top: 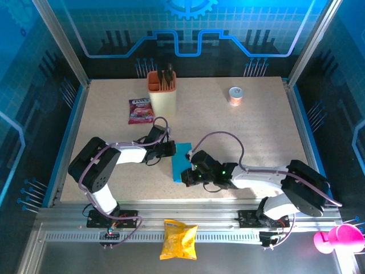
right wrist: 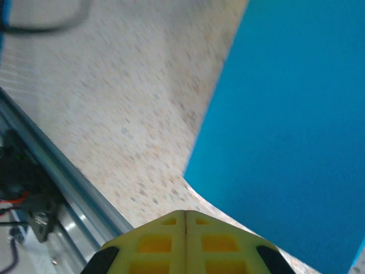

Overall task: Fold a paper plane with a square sheet of paper (pick it up from the middle)
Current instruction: First fold in half a square sheet of paper at the center of the table.

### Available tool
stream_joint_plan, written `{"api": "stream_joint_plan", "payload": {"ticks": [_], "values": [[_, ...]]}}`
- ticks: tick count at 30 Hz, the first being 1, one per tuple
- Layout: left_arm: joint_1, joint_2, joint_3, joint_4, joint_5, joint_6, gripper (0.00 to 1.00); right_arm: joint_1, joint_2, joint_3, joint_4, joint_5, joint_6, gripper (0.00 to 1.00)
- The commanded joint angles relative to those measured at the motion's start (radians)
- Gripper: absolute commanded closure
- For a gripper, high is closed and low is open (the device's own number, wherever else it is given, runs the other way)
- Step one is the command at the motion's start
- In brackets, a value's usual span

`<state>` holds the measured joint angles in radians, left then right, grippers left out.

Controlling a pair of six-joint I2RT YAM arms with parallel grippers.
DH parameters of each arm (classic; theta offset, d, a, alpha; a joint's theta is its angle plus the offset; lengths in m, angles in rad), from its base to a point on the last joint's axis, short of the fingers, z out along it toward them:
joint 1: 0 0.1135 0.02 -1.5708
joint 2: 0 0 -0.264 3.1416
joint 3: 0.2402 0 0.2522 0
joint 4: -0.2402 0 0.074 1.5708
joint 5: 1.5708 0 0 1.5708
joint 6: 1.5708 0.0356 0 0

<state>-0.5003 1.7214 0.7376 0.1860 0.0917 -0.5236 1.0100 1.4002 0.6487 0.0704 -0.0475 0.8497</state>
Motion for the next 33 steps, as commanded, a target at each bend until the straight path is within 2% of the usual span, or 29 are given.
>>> {"api": "stream_joint_plan", "payload": {"ticks": [1, 9, 15, 25, 29, 33], "values": [[0.001, 0.027, -0.011, -0.042, -0.001, 0.010, 1.00, -0.017, -0.007, 0.072, -0.084, 0.020, -0.046, 0.98], [0.000, 0.030, -0.012, -0.037, 0.003, 0.007, 1.00, -0.018, 0.173, 0.153, 0.029, -0.013, -0.021, 1.00], [0.002, 0.027, -0.009, -0.043, 0.006, 0.006, 1.00, -0.025, 0.299, 0.128, 0.127, -0.013, 0.013, 1.00], [0.000, -0.085, 0.010, -0.062, 0.084, -0.065, 1.00, -0.047, 0.368, -0.008, 0.250, -0.014, 0.075, 1.00], [-0.015, -0.161, -0.033, -0.050, 0.112, -0.124, 1.00, -0.047, 0.369, -0.021, 0.258, -0.018, 0.083, 1.00], [-0.051, -0.226, -0.093, -0.042, 0.094, -0.165, 1.00, -0.047, 0.372, -0.024, 0.259, -0.024, 0.083, 1.00]]}}
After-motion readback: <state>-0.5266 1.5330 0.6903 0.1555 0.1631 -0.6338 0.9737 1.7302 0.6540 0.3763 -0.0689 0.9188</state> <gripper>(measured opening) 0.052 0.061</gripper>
